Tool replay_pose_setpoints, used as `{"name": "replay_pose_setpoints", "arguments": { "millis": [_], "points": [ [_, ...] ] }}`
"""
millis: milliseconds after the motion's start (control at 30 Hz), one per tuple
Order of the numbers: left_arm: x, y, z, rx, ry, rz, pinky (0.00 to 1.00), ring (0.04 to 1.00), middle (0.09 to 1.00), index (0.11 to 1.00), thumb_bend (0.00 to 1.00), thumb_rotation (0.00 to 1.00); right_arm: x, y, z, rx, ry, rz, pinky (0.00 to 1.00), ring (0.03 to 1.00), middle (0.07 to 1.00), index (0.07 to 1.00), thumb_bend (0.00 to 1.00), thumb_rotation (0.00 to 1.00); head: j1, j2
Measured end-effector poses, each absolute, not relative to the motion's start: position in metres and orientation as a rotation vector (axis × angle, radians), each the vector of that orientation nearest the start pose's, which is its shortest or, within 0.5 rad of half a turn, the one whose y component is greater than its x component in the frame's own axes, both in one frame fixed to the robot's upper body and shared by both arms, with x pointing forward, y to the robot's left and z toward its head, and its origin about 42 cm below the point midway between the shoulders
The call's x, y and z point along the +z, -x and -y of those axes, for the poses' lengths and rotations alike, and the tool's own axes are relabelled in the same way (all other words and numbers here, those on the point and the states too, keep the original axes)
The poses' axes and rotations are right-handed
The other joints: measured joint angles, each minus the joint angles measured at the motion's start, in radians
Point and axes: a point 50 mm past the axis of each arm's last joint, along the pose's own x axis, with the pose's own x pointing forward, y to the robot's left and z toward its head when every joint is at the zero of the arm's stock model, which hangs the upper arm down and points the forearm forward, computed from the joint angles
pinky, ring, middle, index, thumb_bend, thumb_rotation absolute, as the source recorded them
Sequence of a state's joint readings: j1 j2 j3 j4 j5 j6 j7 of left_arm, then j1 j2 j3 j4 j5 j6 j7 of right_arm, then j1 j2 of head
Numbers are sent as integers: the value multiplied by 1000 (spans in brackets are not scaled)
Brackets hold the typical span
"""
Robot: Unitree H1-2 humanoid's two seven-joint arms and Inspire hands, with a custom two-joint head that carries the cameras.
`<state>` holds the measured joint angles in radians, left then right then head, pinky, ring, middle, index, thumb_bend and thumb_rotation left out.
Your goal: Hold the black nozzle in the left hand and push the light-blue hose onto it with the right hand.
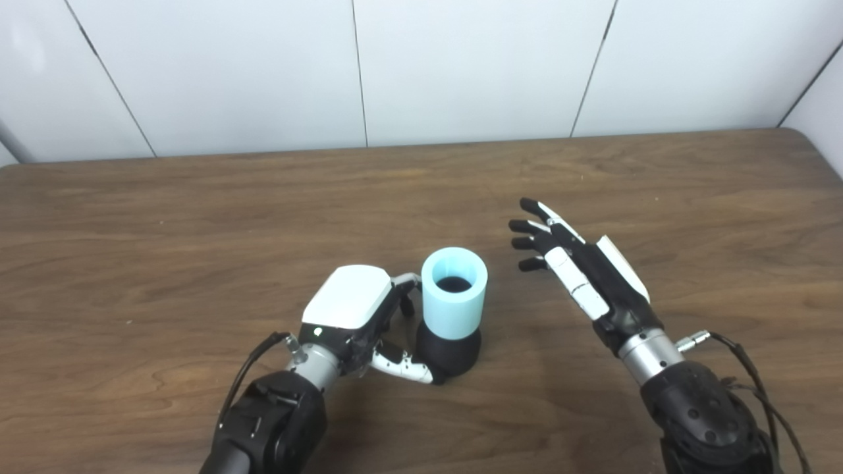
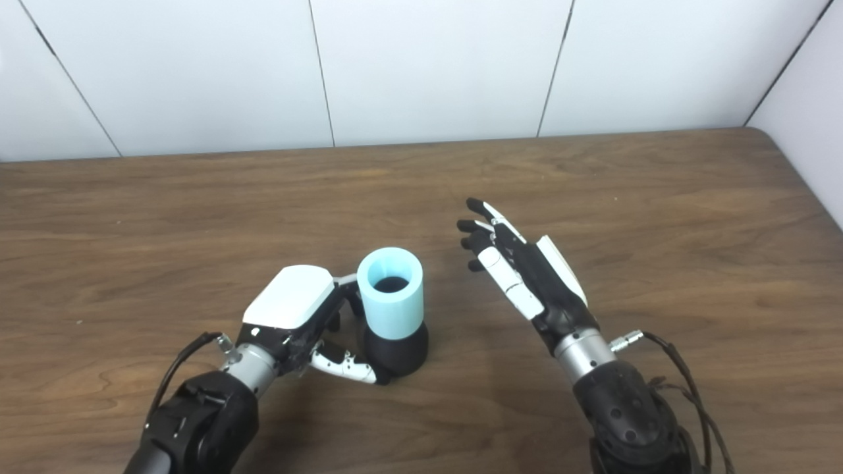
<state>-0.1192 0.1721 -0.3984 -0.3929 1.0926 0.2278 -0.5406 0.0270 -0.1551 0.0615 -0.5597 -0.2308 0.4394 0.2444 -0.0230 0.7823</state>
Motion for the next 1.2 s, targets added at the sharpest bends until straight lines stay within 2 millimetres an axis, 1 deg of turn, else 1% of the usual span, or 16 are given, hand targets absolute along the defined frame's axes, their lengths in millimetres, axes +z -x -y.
{"name": "replay_pose_setpoints", "arguments": {
  "millis": [100, 167, 300, 500, 600, 633, 667, 700, 767, 800, 867, 933, 1033, 1067, 1133, 1200],
  "points": [
    [190, -281, -151, -468, -1252, 130, 513, 630, 706, 747, 1000, 393, 206, -250, 225, 198, 365, 58, 701, 805, 856, 947, 411, 1000, 2, 0],
    [193, -282, -155, -457, -1243, 112, 529, 637, 708, 733, 1000, 414, 206, -250, 225, 197, 367, 57, 698, 815, 856, 947, 418, 1000, 2, 0],
    [204, -285, -165, -451, -1200, 69, 541, 632, 699, 715, 1000, 440, 205, -249, 227, 196, 374, 54, 700, 808, 855, 949, 421, 1000, 2, 0],
    [228, -291, -175, -469, -1095, 58, 578, 660, 702, 715, 1000, 415, 205, -249, 227, 199, 369, 54, 703, 804, 857, 950, 416, 1000, 0, 0],
    [239, -294, -181, -472, -1031, 61, 549, 649, 699, 712, 1000, 410, 205, -249, 227, 199, 368, 55, 697, 802, 859, 951, 420, 1000, -2, 0],
    [242, -295, -184, -466, -1008, 60, 520, 635, 686, 710, 1000, 389, 205, -249, 227, 198, 367, 54, 699, 805, 860, 951, 418, 1000, -2, 0],
    [245, -296, -189, -456, -977, 50, 487, 615, 666, 702, 975, 355, 205, -249, 227, 197, 366, 54, 700, 813, 860, 951, 417, 1000, -2, 0],
    [248, -297, -194, -432, -944, 44, 476, 609, 660, 699, 966, 344, 205, -249, 227, 197, 366, 54, 700, 816, 860, 951, 417, 1000, 0, -2],
    [254, -298, -206, -365, -861, 31, 473, 597, 685, 684, 730, 210, 205, -249, 227, 197, 364, 53, 697, 830, 869, 952, 401, 1000, -3, -2],
    [256, -298, -212, -326, -815, 36, 472, 594, 691, 683, 690, 186, 205, -249, 227, 196, 362, 52, 695, 832, 871, 953, 398, 1000, -3, -2],
    [258, -298, -216, -270, -749, 45, 476, 595, 706, 685, 611, 147, 204, -250, 227, 197, 360, 49, 700, 842, 883, 953, 394, 1000, -5, -2],
    [255, -296, -219, -229, -668, 50, 488, 608, 709, 703, 565, 153, 203, -250, 226, 194, 356, 46, 706, 848, 890, 949, 392, 1000, -6, -2],
    [244, -293, -225, -160, -543, 45, 540, 655, 730, 742, 477, 236, 196, -253, 226, 166, 338, 27, 713, 856, 896, 935, 391, 998, -12, -2],
    [238, -292, -228, -141, -520, 36, 570, 678, 745, 761, 447, 316, 193, -254, 225, 151, 324, 21, 715, 860, 901, 933, 388, 993, -14, -2],
    [227, -291, -233, -119, -477, 21, 611, 716, 778, 791, 421, 427, 192, -255, 221, 129, 293, 23, 717, 867, 905, 937, 389, 987, -15, -2],
    [215, -288, -238, -97, -436, 4, 664, 778, 841, 838, 406, 554, 190, -255, 216, 115, 266, 28, 725, 876, 911, 945, 392, 988, -17, -2]
  ]
}}
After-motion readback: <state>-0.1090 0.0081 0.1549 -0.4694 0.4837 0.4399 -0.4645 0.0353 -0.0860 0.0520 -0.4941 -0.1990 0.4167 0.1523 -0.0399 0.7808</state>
